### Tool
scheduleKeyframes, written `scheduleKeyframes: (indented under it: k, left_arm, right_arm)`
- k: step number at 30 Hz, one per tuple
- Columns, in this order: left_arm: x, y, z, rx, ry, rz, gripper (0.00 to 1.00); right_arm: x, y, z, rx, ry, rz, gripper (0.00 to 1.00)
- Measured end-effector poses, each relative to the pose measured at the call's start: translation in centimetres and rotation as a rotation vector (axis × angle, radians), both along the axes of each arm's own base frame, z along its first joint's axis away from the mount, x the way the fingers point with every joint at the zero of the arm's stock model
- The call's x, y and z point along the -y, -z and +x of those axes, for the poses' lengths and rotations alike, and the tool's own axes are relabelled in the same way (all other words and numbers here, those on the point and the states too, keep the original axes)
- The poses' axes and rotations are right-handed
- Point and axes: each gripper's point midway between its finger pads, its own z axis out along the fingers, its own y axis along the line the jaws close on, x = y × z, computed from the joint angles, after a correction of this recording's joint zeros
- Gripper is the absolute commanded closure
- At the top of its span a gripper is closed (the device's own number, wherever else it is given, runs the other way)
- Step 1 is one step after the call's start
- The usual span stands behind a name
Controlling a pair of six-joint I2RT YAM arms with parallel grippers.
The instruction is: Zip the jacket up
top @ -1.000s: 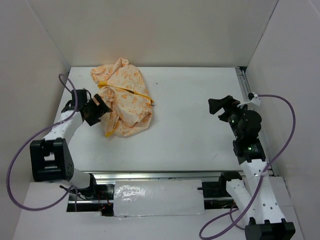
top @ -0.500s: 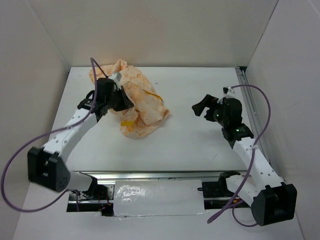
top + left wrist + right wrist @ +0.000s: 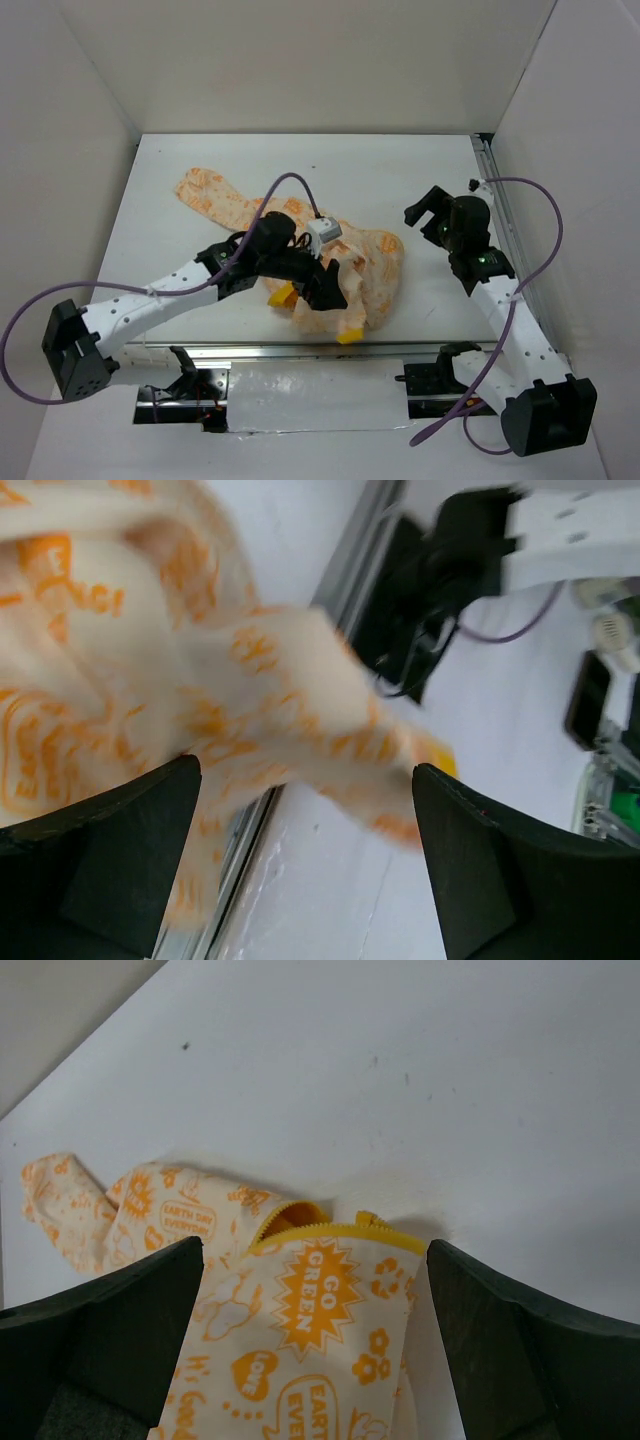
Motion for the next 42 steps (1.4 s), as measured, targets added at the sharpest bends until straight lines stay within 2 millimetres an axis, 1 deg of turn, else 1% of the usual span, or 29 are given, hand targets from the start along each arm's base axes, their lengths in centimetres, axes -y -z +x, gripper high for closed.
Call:
scheduleKeyframes:
  k: [1, 2, 3, 4, 6, 8, 9, 10, 12, 14, 15, 16, 17, 19, 21, 23, 25, 27, 29, 33, 35, 37, 38, 39, 40, 41, 42]
  left_arm:
    - [0.1, 1.8, 0.0, -0.024, -0.017, 0.060, 0.01]
    - [-0.3, 3.1, 0.1, -0.039, -0.042, 0.114, 0.01]
    - [-0.8, 3.6, 0.3, -0.040, -0.069, 0.140, 0.01]
    - [-1.3, 3.4, 0.8, -0.029, -0.103, 0.147, 0.01]
    - [-3.1, 2.1, 2.2, 0.000, -0.203, 0.127, 0.01]
    - [-5.8, 0.3, 4.5, 0.020, -0.344, 0.090, 0.01]
    - [-7.4, -0.5, 6.1, 0.023, -0.431, 0.072, 0.01]
    - [-8.9, -0.8, 7.7, 0.026, -0.507, 0.067, 0.01]
    - [-11.8, -0.3, 10.9, -0.007, -0.659, 0.089, 0.01]
    - [-13.3, 0.8, 13.7, -0.058, -0.755, 0.132, 0.01]
    - [-13.6, 1.7, 15.2, -0.083, -0.785, 0.167, 0.01]
    - [-13.5, 2.4, 16.6, -0.103, -0.799, 0.198, 0.01]
    - [-13.0, 3.9, 18.7, -0.130, -0.812, 0.248, 0.01]
    - [-12.1, 6.6, 21.6, -0.172, -0.823, 0.329, 0.01]
    - [-11.3, 9.4, 24.0, -0.186, -0.828, 0.416, 0.01]
    - [-10.6, 12.1, 26.0, -0.200, -0.815, 0.490, 0.01]
    - [-10.0, 14.1, 27.3, -0.221, -0.789, 0.537, 0.01]
    - [-9.8, 15.3, 28.3, -0.238, -0.769, 0.551, 0.01]
    - [-10.1, 16.1, 28.9, -0.243, -0.751, 0.554, 0.01]
    - [-11.0, 16.9, 29.1, -0.247, -0.723, 0.565, 0.01]
    - [-10.9, 17.3, 29.1, -0.244, -0.714, 0.572, 0.01]
    - [-10.5, 18.2, 29.0, -0.245, -0.687, 0.584, 0.05]
    - [-10.3, 18.7, 29.0, -0.251, -0.676, 0.588, 0.13]
    - [-9.9, 19.4, 28.9, -0.259, -0.663, 0.594, 0.19]
    - [-9.8, 20.1, 28.8, -0.265, -0.649, 0.601, 0.29]
    - [-9.6, 20.8, 28.6, -0.271, -0.633, 0.611, 0.53]
    - [-9.6, 21.3, 28.6, -0.271, -0.626, 0.617, 0.64]
  right_arm:
    - [0.3, -0.1, -0.1, -0.007, 0.016, 0.000, 0.00]
    - [0.5, 0.0, -0.2, -0.017, 0.030, 0.000, 0.00]
    - [0.6, 0.2, -0.3, -0.027, 0.036, 0.005, 0.00]
    - [0.6, 0.4, -0.5, -0.040, 0.037, 0.008, 0.00]
    - [0.3, 1.0, -0.9, -0.068, 0.024, 0.017, 0.00]
    - [-0.1, 1.5, -1.2, -0.084, 0.000, 0.028, 0.00]
    - [-0.4, 1.8, -1.4, -0.091, -0.014, 0.036, 0.00]
    - [-0.6, 2.2, -1.6, -0.100, -0.024, 0.042, 0.00]
    - [-1.0, 3.1, -2.2, -0.125, -0.039, 0.058, 0.00]
    - [-1.1, 4.0, -2.6, -0.156, -0.036, 0.071, 0.00]
    - [-1.1, 4.3, -2.7, -0.172, -0.030, 0.077, 0.00]
    - [-1.1, 4.8, -2.8, -0.191, -0.023, 0.085, 0.00]
    - [-1.2, 5.5, -2.7, -0.218, -0.015, 0.092, 0.00]
    - [-1.4, 6.9, -2.6, -0.271, -0.010, 0.107, 0.00]
    - [-2.0, 8.5, -2.7, -0.335, -0.021, 0.125, 0.00]
    - [-2.6, 9.8, -2.8, -0.390, -0.041, 0.147, 0.00]
    - [-3.1, 10.6, -3.0, -0.425, -0.060, 0.162, 0.00]
    - [-3.3, 10.9, -3.1, -0.442, -0.069, 0.171, 0.00]
    - [-3.4, 11.0, -3.1, -0.447, -0.074, 0.175, 0.00]
    - [-3.6, 11.1, -3.1, -0.449, -0.082, 0.177, 0.00]
    - [-3.6, 11.5, -3.0, -0.459, -0.085, 0.178, 0.00]
    - [-3.8, 11.9, -3.0, -0.471, -0.090, 0.182, 0.00]
    - [-3.9, 12.0, -3.0, -0.477, -0.095, 0.186, 0.00]
    - [-4.1, 12.2, -2.9, -0.482, -0.102, 0.191, 0.00]
    - [-4.2, 12.3, -2.9, -0.487, -0.109, 0.196, 0.01]
    - [-4.3, 12.4, -2.9, -0.488, -0.112, 0.198, 0.02]
    - [-4.4, 12.5, -2.9, -0.492, -0.118, 0.203, 0.04]
